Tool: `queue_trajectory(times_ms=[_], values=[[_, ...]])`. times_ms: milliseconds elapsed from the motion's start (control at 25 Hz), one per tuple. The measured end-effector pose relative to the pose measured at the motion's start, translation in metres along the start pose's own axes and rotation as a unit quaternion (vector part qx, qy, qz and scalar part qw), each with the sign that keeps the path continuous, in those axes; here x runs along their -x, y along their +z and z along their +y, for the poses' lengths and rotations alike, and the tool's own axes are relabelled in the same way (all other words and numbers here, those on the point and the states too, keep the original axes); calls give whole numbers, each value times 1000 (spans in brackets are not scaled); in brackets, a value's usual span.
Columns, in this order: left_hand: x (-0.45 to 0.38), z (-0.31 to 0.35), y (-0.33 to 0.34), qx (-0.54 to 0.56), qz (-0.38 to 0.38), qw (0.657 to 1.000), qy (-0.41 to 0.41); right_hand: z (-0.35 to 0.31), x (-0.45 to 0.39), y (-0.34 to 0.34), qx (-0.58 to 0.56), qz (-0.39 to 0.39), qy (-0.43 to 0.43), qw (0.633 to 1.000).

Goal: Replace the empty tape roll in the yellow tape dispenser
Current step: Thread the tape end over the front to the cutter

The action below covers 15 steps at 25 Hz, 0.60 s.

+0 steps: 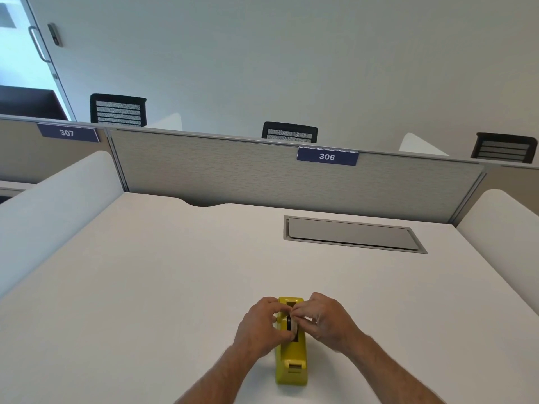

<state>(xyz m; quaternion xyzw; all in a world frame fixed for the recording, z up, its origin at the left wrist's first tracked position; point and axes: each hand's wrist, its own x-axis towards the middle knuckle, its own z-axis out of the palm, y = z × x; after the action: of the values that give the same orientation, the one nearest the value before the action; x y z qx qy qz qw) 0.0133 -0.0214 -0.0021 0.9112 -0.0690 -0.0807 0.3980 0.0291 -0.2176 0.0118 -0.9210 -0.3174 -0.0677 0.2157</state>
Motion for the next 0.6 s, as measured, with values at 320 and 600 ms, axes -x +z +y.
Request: queue_trajectory(times_ms=[320, 600], values=[[0, 0, 0, -1, 3, 1000, 1, 6, 0, 2, -38, -8, 19, 999], [-1, -2, 2, -5, 2, 1000, -1, 9, -2, 3, -31, -2, 21, 999]])
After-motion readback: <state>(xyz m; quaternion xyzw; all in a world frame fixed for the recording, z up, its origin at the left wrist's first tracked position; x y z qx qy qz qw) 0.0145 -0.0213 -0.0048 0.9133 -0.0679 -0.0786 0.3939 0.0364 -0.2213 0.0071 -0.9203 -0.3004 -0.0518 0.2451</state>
